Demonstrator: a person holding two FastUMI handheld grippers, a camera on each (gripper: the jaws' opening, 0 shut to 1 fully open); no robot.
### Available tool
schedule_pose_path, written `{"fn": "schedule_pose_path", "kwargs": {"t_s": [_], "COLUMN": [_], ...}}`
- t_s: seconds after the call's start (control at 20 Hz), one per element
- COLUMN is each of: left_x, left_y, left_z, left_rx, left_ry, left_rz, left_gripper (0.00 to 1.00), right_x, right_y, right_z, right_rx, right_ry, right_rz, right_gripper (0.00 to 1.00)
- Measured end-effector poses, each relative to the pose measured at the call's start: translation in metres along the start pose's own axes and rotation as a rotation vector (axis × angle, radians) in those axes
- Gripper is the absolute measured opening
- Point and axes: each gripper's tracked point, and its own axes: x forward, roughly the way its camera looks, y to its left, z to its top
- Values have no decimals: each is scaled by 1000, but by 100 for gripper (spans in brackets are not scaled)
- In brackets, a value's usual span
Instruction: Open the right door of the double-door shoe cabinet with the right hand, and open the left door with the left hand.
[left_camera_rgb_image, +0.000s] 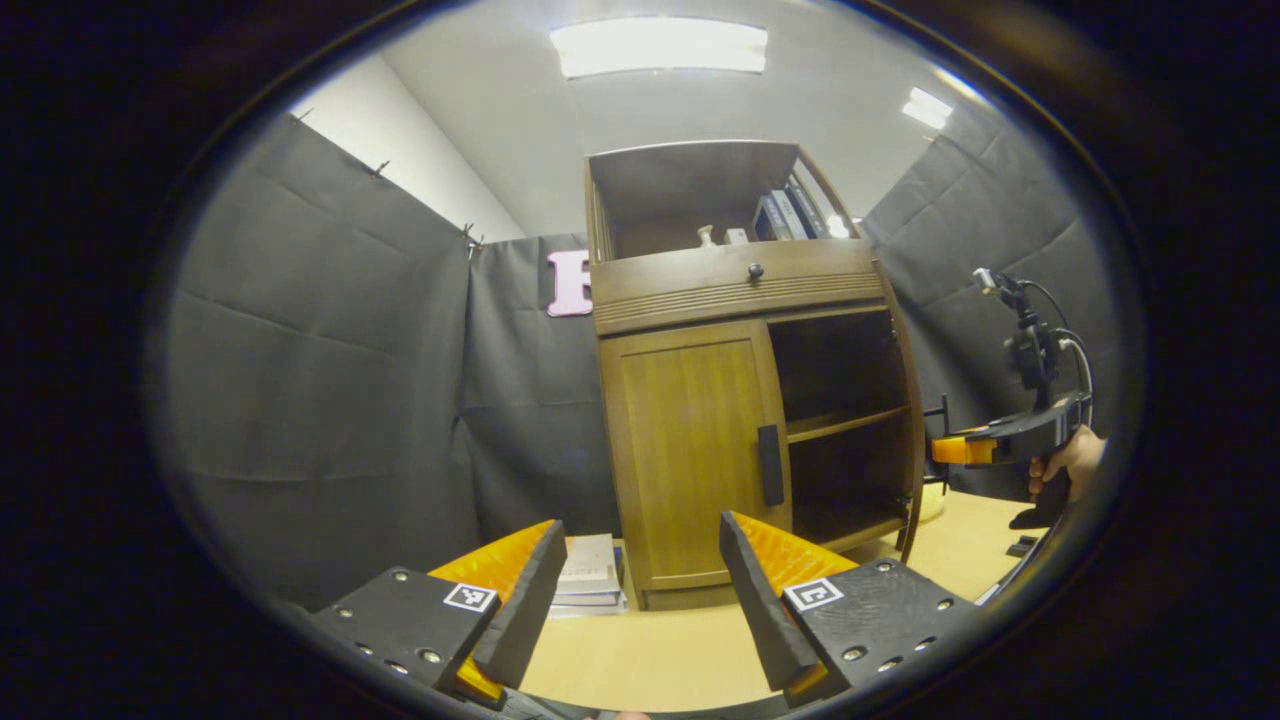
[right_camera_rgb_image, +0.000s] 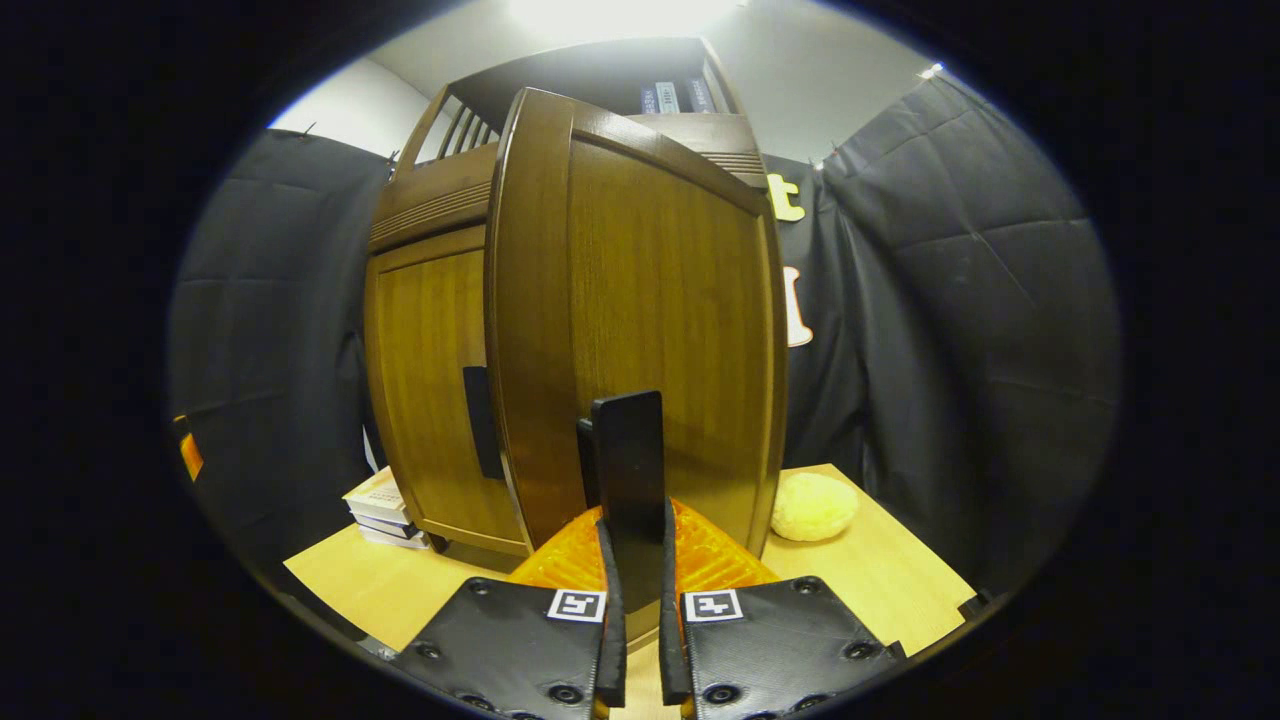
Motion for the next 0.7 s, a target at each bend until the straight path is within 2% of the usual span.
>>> {"fn": "schedule_pose_path", "kwargs": {"t_s": [0.05,0.15,0.2,0.25,0.3,0.35,0.45,0.5,0.7], "left_x": [-1,-2,-2,-1,-1,-1,1,0,1], "left_y": [-1,-1,-2,-3,-5,-13,-28,-39,-82], "left_z": [0,6,9,10,13,13,13,15,15], "left_rx": [-7,-14,-11,-9,-7,-6,-20,-26,-21], "left_ry": [2,-9,-16,-23,-28,-25,-20,-17,-3], "left_rz": [-6,-19,-28,-37,-44,-44,-49,-56,-69], "left_gripper": [89,89,89,89,89,89,89,89,89], "right_x": [-5,-14,-18,-22,-24,-27,-33,-35,-40], "right_y": [-7,-22,-29,-35,-42,-50,-63,-69,-96], "right_z": [-1,-1,-1,-2,-3,-3,-9,-12,-11], "right_rx": [1,1,3,1,0,-1,-3,-5,-10], "right_ry": [1,1,4,6,7,10,27,33,47], "right_rz": [-23,-61,-71,-77,-84,-91,-92,-85,-66], "right_gripper": [18,11,14,11,14,14,10,14,13]}}
